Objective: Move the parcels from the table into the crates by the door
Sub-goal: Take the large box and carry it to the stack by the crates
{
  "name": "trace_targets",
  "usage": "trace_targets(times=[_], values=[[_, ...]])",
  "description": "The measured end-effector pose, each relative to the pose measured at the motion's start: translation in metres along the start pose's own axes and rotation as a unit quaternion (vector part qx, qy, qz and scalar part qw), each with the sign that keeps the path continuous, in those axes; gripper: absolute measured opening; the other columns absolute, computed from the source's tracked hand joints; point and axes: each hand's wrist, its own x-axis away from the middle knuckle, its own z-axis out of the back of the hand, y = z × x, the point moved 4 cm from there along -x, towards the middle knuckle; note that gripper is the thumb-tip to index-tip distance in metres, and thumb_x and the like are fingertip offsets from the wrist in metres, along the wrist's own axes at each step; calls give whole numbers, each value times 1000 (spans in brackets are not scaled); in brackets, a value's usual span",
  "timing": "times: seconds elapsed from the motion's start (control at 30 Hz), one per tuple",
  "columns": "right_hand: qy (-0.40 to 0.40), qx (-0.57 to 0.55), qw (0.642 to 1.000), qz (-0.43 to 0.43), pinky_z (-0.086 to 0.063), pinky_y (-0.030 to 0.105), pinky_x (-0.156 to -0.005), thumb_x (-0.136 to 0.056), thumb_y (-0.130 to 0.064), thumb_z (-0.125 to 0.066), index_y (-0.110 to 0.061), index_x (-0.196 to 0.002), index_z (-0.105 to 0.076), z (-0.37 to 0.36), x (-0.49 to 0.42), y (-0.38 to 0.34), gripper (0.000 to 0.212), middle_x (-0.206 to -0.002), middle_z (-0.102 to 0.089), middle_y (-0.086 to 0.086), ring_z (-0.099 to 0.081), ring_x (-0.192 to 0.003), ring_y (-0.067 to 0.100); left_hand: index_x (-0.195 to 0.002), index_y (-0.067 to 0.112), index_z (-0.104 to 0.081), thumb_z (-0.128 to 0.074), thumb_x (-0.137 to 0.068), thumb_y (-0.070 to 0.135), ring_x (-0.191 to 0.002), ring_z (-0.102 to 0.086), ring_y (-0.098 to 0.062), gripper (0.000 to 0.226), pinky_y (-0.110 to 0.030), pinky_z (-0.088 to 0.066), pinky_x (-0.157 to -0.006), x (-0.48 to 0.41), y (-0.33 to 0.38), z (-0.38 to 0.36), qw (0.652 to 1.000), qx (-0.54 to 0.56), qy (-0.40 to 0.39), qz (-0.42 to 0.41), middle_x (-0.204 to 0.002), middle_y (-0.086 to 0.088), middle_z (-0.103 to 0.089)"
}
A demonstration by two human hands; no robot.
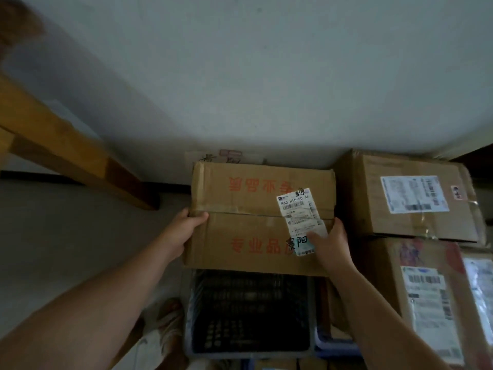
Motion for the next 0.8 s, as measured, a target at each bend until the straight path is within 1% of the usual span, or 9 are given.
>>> trace_targets(times=[0.03, 0.1, 0.17, 0.27, 0.33, 0.47, 0.63, 0.73, 0.8], values=[[3, 4, 1000, -6, -51, 43, -91, -88, -14, -63, -12, -143, -31, -4, -7, 4, 63, -138, -47, 11, -53, -120, 30, -108, 14, -57, -58, -92, 19, -89, -62, -24, 17, -37, -49, -76, -9, -5, -3, 1000, -2, -3, 3, -106, -11, -65], [-1, 14, 1000, -9, -44, 50, -101, -88, -12, -64, -10, -145, -29, -12, -21, 11, 68, -142, -43, 14, -47, -127, 32, -114, 10, -58, -58, -92, 17, -96, -63, -30, 23, -44, -50, -86, -23, -14, -9, 1000, 2, 0, 3, -110, -15, -65], [0, 24, 1000, -1, -39, 48, -106, -87, -8, -65, -10, -148, -24, -22, -31, 18, 73, -147, -36, 14, -39, -133, 33, -120, 8, -55, -56, -93, 15, -100, -62, -32, 29, -44, -50, -88, -38, -21, -12, 1000, 9, 4, 2, -111, -17, -65], [33, 43, 998, 27, -34, 46, -107, -87, -9, -65, -12, -151, -17, -33, -40, 18, 80, -151, -29, 14, -31, -137, 33, -110, 10, -59, -53, -94, 13, -89, -64, -27, 17, -37, -51, -78, -58, -30, -12, 999, 33, 13, 1, -100, -13, -67], [57, 55, 996, 52, -34, 46, -107, -86, -11, -66, -11, -150, -19, -40, -45, 14, 80, -150, -30, 14, -31, -137, 33, -102, 14, -61, -53, -94, 12, -81, -65, -22, 12, -32, -50, -70, -64, -36, -10, 998, 51, 27, 5, -91, -8, -68], [67, 81, 993, 60, -33, 48, -109, -87, -14, -66, -9, -149, -21, -53, -43, 19, 78, -148, -33, 15, -32, -136, 34, -117, 8, -59, -56, -92, 13, -98, -62, -30, 25, -38, -50, -83, -66, -40, 2, 997, 38, 71, -4, -107, -15, -66], [17, 70, 997, 38, -38, 46, -105, -88, -13, -64, -9, -148, -26, -53, -53, 31, 71, -145, -39, 16, -40, -131, 35, -109, 10, -60, -57, -91, 13, -97, -63, -29, 18, -43, -50, -89, -63, -40, -7, 995, -7, 98, -24, -108, -16, -66], [-17, 80, 996, 40, -38, 49, -106, -90, -13, -62, -7, -147, -27, -59, -75, 33, 68, -145, -40, 16, -41, -131, 35, -109, 12, -58, -59, -91, 21, -100, -62, -30, 20, -47, -49, -91, -75, -43, -12, 993, -38, 113, -26, -111, -15, -65], [-32, 84, 995, 34, -37, 50, -107, -91, -14, -61, -8, -148, -25, -67, -86, 42, 68, -147, -38, 16, -39, -133, 34, -105, 16, -56, -59, -91, 27, -100, -61, -29, 18, -44, -49, -91, -85, -48, -14, 989, -78, 123, -33, -111, -12, -64]])
